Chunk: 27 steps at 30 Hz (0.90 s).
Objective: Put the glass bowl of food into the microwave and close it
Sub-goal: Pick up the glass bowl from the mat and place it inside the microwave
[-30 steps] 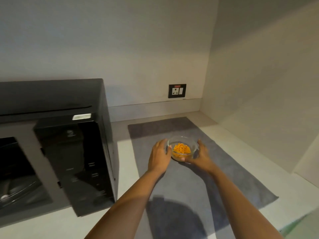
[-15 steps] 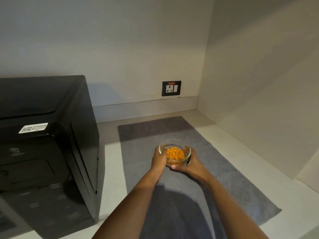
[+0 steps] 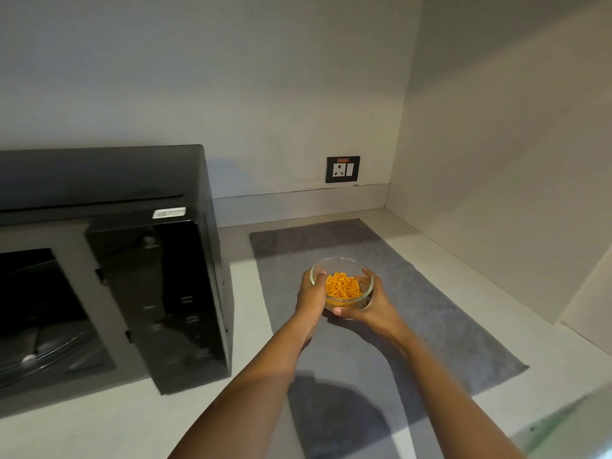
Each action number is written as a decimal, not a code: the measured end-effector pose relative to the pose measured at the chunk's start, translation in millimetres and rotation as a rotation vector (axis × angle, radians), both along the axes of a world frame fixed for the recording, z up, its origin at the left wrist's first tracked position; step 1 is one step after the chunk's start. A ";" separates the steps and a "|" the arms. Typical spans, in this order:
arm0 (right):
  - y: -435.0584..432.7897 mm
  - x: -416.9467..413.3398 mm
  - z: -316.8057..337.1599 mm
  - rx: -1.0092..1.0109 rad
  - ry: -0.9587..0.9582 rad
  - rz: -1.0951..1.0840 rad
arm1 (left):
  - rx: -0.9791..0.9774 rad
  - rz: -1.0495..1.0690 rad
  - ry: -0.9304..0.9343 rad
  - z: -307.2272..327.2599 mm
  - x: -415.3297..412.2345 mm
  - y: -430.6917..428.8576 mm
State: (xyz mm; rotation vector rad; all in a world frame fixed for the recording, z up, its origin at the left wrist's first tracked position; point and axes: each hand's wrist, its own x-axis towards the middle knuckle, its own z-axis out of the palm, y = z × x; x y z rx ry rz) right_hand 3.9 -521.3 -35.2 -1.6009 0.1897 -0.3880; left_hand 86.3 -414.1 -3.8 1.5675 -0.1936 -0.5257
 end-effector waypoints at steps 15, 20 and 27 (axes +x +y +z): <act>184.8 -107.7 30.8 -0.256 0.123 -0.085 | -0.022 -0.019 -0.146 15.8 -99.8 194.8; 257.0 -108.9 40.4 -0.276 0.110 0.003 | -0.018 0.052 -0.188 25.8 -111.0 275.8; 331.5 -70.8 49.2 -0.293 0.068 0.158 | 0.025 0.186 -0.187 39.2 -94.2 360.5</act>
